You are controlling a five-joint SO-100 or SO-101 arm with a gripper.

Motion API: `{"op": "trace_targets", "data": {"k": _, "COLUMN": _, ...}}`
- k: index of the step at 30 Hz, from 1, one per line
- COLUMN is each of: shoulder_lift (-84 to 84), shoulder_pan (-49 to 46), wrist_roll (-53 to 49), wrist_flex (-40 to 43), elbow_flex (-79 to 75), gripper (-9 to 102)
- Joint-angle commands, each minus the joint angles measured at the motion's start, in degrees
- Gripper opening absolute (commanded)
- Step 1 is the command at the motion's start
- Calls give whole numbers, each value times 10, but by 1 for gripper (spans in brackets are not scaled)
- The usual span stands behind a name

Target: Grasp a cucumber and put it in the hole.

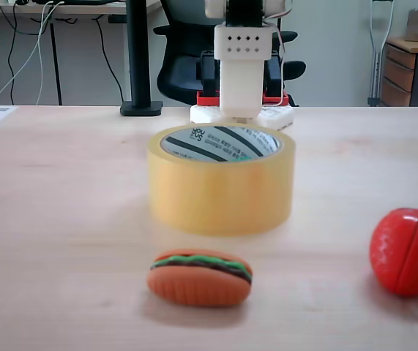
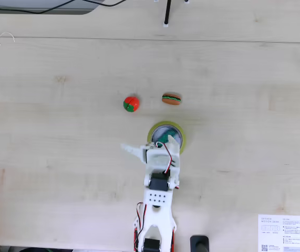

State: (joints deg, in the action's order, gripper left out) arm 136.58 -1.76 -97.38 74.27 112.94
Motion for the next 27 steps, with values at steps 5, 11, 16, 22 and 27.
{"op": "trace_targets", "data": {"k": 5, "shoulder_lift": 47, "shoulder_pan": 1, "wrist_roll": 4, "wrist_flex": 1, "elbow_flex": -1, "gripper": 63}}
{"op": "trace_targets", "data": {"k": 11, "shoulder_lift": 96, "shoulder_pan": 0, "wrist_roll": 4, "wrist_flex": 1, "elbow_flex": 33, "gripper": 59}}
{"op": "trace_targets", "data": {"k": 16, "shoulder_lift": 155, "shoulder_pan": -6, "wrist_roll": 4, "wrist_flex": 1, "elbow_flex": 99, "gripper": 52}}
{"op": "trace_targets", "data": {"k": 22, "shoulder_lift": 230, "shoulder_pan": -16, "wrist_roll": 5, "wrist_flex": 2, "elbow_flex": 181, "gripper": 47}}
{"op": "trace_targets", "data": {"k": 27, "shoulder_lift": 270, "shoulder_pan": -18, "wrist_roll": 20, "wrist_flex": 15, "elbow_flex": 220, "gripper": 30}}
